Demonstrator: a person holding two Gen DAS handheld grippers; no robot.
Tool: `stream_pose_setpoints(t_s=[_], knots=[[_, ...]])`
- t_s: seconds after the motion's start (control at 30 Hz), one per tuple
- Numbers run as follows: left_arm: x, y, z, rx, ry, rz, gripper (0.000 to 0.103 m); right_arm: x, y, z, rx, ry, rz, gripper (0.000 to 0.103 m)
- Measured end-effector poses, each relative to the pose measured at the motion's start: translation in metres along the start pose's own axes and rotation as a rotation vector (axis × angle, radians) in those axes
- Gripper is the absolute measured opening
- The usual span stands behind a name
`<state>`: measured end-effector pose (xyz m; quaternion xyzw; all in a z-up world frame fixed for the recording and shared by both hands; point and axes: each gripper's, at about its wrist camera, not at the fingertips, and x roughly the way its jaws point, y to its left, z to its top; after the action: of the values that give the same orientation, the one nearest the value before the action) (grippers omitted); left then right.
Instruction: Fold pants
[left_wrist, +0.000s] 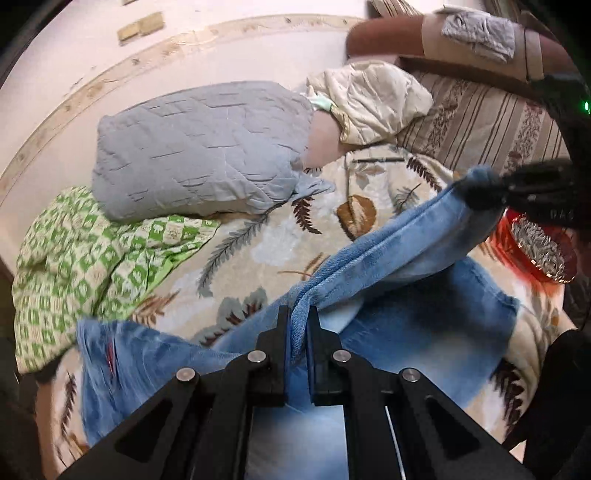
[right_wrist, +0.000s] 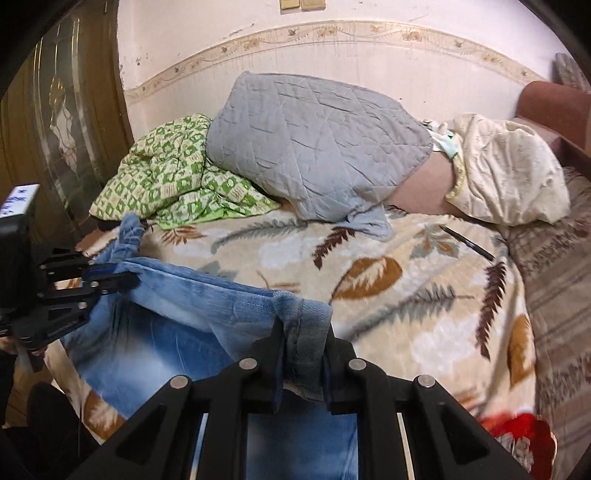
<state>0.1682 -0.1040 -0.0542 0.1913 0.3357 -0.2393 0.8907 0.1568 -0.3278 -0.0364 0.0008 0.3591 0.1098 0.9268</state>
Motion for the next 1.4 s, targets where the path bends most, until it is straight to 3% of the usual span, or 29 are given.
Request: stream_pose_setpoints(t_s=[0.17, 0.27, 0.43, 0.67, 0.87, 1.17, 1.27, 1.3, 1.33, 1.37, 1.4], knots=[[-0.006, -0.027, -0.041, -0.045, 0.001, 0.002, 0.006, -0.002, 0.006, -0.040, -0.011, 0.029, -0.046, 0.017], [-0.005, -0.042, -0.062, -0.040, 0.002, 0.016, 0.006, 0.000, -0.002, -0.063, 0.052, 0.055, -0.024, 0.017], [0.006, -0.058, -0.088, -0.122, 0.012, 0.045, 0.006, 0.006, -0.009, -0.097, 0.153, 0.076, -0.021, 0.017], [0.011, -0.077, -0.123, -0.210, 0.023, 0.013, 0.006, 0.020, -0.012, -0.135, 0.165, 0.123, -0.038, 0.017], [0.024, -0.089, -0.142, -0.194, 0.067, 0.009, 0.007, 0.024, -0.014, -0.146, 0.175, 0.167, -0.041, 0.017], [0.027, -0.095, -0.142, -0.163, 0.069, 0.032, 0.007, 0.038, -0.012, -0.152, 0.174, 0.221, -0.090, 0.020], [0.025, -0.096, -0.141, -0.155, 0.066, 0.048, 0.010, 0.036, -0.014, -0.152, 0.183, 0.219, -0.113, 0.034], [0.024, -0.095, -0.141, -0.159, 0.066, 0.053, 0.014, 0.035, -0.016, -0.153, 0.193, 0.227, -0.127, 0.048], [0.024, -0.095, -0.141, -0.161, 0.070, 0.065, 0.024, 0.032, -0.017, -0.154, 0.203, 0.229, -0.138, 0.069], [0.023, -0.095, -0.140, -0.160, 0.076, 0.084, 0.032, 0.028, -0.019, -0.154, 0.213, 0.218, -0.141, 0.075], [0.021, -0.094, -0.139, -0.161, 0.080, 0.113, 0.060, 0.024, -0.019, -0.154, 0.219, 0.202, -0.139, 0.077]])
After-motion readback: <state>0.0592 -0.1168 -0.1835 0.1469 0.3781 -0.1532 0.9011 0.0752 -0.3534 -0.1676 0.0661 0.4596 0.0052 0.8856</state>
